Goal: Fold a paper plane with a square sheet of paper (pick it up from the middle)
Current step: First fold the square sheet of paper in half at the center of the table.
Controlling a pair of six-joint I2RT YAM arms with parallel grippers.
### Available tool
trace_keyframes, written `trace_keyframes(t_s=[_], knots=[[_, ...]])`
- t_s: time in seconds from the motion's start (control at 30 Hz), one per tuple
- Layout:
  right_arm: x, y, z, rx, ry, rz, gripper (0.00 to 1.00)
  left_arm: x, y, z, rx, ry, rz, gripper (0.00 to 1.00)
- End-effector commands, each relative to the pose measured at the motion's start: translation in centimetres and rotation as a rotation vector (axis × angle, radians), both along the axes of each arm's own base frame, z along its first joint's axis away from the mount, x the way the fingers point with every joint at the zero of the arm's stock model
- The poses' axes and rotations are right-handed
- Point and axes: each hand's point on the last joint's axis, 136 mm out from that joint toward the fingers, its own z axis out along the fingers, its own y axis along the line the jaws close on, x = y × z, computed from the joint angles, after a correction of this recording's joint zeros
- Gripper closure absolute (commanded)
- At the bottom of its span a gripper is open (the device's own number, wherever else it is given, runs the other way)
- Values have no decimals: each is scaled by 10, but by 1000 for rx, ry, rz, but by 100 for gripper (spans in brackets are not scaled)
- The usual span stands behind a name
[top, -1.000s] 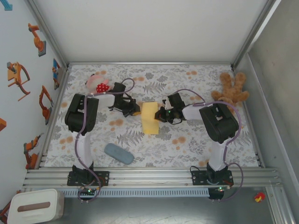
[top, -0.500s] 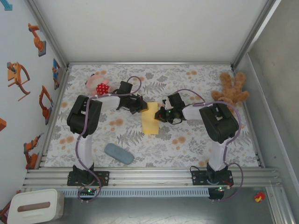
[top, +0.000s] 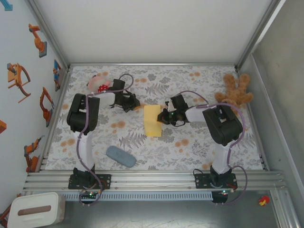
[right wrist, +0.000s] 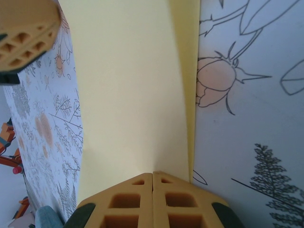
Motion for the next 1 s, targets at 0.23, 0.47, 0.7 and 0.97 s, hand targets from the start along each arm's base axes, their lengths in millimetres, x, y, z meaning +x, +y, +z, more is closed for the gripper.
trace_keyframes(t_s=[0.23, 0.47, 0.7, 0.97], knots=[[-85, -89, -121, -457, 328, -66, 100, -26, -47, 38, -77, -74, -48, 100], [-86, -90, -121, -461, 328, -64, 100, -26, -58, 11, -44, -25, -39, 100], [-87, -91, -120, -465, 326, -66, 100, -3, -21, -17, 117, -8, 21, 100], [-86, -90, -118, -462, 319, -65, 100, 15, -4, 11, 135, -62, 42, 100]])
